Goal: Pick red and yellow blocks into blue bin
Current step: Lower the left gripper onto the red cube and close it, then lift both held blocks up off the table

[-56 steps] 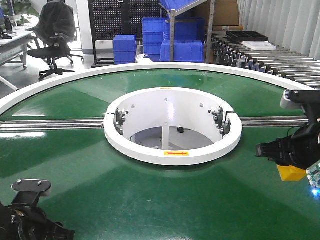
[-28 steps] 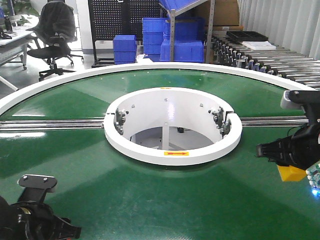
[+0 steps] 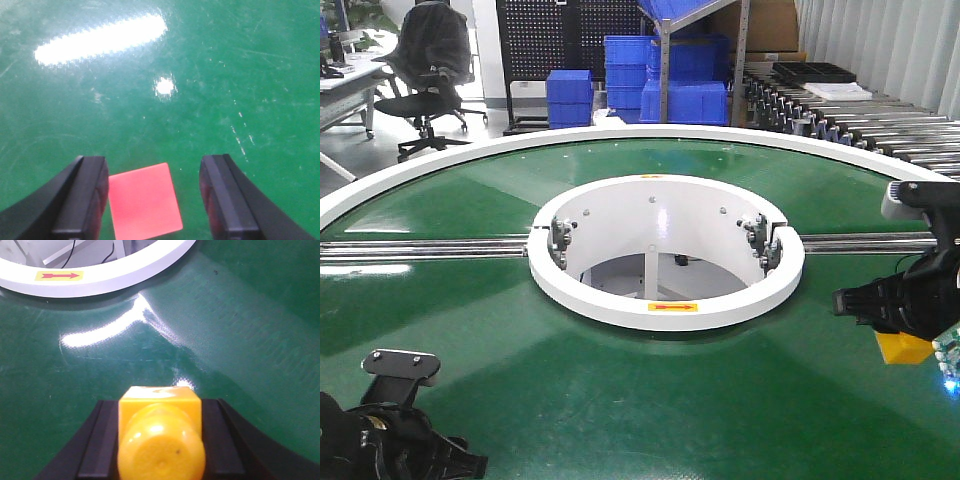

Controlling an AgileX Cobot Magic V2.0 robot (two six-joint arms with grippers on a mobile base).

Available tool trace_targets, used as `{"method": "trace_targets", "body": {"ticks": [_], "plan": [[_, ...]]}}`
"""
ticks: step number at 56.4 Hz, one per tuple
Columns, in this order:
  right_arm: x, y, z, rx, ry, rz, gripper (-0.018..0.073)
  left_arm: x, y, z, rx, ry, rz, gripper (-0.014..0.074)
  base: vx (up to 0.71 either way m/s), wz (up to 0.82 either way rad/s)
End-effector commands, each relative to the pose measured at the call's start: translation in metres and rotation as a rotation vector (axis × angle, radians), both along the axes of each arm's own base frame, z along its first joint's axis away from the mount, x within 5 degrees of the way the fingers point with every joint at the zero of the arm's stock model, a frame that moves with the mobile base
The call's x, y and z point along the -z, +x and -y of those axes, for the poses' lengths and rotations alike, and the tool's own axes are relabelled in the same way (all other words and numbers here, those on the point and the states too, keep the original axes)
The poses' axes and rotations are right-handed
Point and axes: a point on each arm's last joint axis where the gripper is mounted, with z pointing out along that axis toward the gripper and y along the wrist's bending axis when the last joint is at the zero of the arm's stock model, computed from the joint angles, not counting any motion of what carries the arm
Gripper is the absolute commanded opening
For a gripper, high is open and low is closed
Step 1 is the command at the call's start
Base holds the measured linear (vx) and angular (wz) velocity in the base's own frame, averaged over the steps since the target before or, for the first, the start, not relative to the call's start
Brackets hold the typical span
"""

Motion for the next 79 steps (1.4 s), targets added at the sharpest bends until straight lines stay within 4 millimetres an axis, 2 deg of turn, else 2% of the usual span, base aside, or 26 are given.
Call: {"method": "trace_targets", "body": {"ticks": [1, 35, 42, 47, 56, 58, 67, 79], "plan": [[-0.023, -0.004, 0.000, -0.016, -0.012, 0.120, -0.0011, -0.022, 0.006, 0.002, -0.016, -0.021, 0.102, 0.0526, 0.00, 0.00], [-0.022, -0.005, 0.001, -0.012, -0.014, 0.100, -0.0011, 0.009, 0.011, 0.003, 0.001, 0.009, -0.007, 0.0524, 0.00, 0.00], [-0.022, -0.005, 0.001, -0.012, -0.014, 0.100, -0.0011, 0.013, 0.011, 0.003, 0.000, 0.011, -0.017, 0.0497, 0.00, 0.00], [-0.022, -0.005, 0.001, -0.012, -0.014, 0.101, -0.0011, 0.013, 0.012, 0.003, -0.001, 0.012, -0.014, 0.0412, 0.00, 0.00], [-0.022, -0.005, 0.001, -0.012, -0.014, 0.100, -0.0011, 0.013, 0.010, 0.003, 0.003, 0.011, -0.025, 0.0076, 0.00, 0.00], [-0.022, -0.005, 0.001, -0.012, -0.015, 0.099, -0.0011, 0.011, 0.009, 0.004, 0.007, 0.008, -0.030, -0.0010, 0.00, 0.00], [-0.022, -0.006, 0.002, -0.015, -0.027, 0.097, -0.0011, -0.011, 0.002, 0.003, 0.021, -0.004, 0.003, -0.0010, 0.00, 0.00], [-0.034, -0.019, 0.004, -0.054, -0.081, 0.120, -0.0011, -0.082, -0.024, -0.002, 0.030, -0.045, 0.220, -0.0006, 0.00, 0.00]]}}
